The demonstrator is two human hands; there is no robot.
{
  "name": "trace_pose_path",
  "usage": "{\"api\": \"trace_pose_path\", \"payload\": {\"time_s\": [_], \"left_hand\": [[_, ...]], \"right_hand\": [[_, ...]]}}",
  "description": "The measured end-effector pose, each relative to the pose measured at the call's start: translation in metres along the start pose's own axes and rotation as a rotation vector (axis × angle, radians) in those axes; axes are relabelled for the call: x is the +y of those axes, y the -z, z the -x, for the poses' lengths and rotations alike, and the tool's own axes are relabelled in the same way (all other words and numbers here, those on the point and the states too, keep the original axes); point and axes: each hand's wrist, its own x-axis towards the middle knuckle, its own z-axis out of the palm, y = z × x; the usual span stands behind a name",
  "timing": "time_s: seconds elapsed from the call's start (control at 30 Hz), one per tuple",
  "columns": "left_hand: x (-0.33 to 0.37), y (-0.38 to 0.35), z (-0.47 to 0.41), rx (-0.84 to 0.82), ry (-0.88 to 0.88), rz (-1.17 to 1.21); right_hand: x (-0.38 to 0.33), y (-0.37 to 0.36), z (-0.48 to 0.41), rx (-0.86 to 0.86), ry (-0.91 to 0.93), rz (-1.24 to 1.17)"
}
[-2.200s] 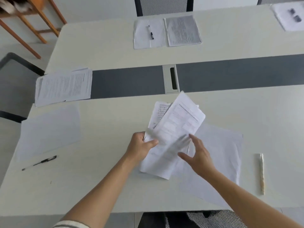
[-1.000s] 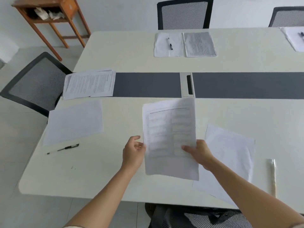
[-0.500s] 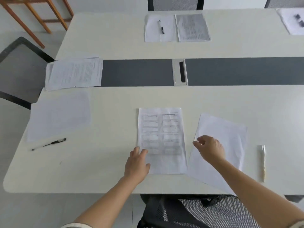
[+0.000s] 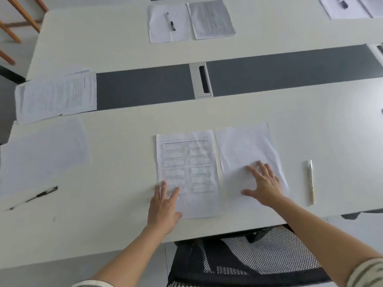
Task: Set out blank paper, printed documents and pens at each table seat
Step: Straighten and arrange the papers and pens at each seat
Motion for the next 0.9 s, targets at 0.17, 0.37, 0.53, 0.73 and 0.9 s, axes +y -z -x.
{"api": "trace_pose_path", "payload": {"time_s": [0.17, 0.37, 0.53, 0.73, 0.9], "left_hand": [[0.004, -0.004, 0.005, 0.003, 0.016, 0.018], [0.009, -0.007, 0.007, -0.004, 0.04, 0.026], [0.009, -0.01, 0.009, -0.007, 0.043, 0.022], [0.008, -0.008, 0.01, -0.003, 0.028, 0.001], [0.007, -0.007, 0.009, 0.052, -0.006, -0.003]], "right_hand": [[0.002, -0.001, -0.002, -0.001, 0.002, 0.014], [-0.001, -0.008, 0.007, 0.008, 0.015, 0.012], [0.0, -0.008, 0.009, 0.004, 0.037, 0.025], [0.006, 0.003, 0.016, 0.07, 0.058, -0.046], [0.06, 0.037, 0.027, 0.499, -0.267, -0.352]]}}
